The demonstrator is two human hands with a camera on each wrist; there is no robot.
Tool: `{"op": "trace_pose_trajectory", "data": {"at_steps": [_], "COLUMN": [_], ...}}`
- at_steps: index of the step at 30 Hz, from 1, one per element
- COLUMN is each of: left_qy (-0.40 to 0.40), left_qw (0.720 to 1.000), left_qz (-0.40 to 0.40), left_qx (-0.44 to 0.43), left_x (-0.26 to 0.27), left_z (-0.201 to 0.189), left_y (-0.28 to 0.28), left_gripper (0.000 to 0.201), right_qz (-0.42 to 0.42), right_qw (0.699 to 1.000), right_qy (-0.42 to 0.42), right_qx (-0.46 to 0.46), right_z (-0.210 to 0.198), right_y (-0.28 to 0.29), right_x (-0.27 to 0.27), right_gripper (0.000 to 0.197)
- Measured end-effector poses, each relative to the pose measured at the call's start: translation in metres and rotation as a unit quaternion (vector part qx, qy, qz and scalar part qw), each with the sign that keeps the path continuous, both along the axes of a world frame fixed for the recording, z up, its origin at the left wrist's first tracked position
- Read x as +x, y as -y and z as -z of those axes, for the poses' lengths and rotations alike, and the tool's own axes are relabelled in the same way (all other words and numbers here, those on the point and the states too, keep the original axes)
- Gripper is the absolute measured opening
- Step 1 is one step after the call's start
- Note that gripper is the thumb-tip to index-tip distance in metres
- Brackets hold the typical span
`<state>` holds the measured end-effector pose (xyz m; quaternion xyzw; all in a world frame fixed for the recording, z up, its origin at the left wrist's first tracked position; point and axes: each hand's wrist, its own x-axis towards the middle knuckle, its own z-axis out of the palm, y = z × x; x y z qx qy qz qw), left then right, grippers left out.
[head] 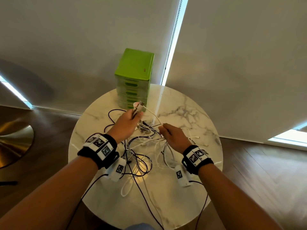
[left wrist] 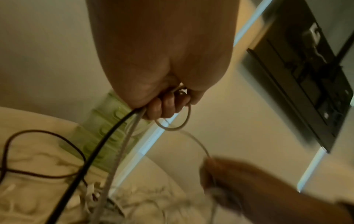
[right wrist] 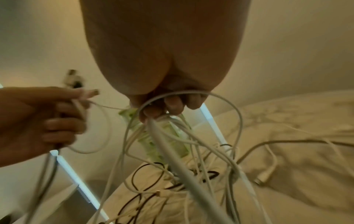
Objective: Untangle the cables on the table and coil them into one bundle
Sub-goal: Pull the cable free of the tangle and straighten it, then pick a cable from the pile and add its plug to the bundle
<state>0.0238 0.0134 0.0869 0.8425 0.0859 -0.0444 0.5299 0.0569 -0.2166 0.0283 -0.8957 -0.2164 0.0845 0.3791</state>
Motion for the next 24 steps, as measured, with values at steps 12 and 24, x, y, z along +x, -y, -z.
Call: {"op": "trace_pose_trajectory", "data": {"at_steps": [12,24], "left_qy": [-0.04,0.137], "left_qw": [0.997,0.984], "left_qz": [0.062,-0.11], "left_qx": [-0.003,-0.013], "left_x": [-0.001,0.012], "left_z": [0.016,-0.05], "left_y": [0.041,-0.019], "left_gripper": [0.041,0.028], "right_qz": [-0.072,-0.073], "right_qw": [0.994,0.988], "right_qy": [0.034,-0.123], "right_qx": [-0.076,-0.063], "right_z": [-0.023,0.039], "right_y": [-0.022,0.021], "right_x": [-0.026,-0.026], "right_gripper": [0.023,0.023]}}
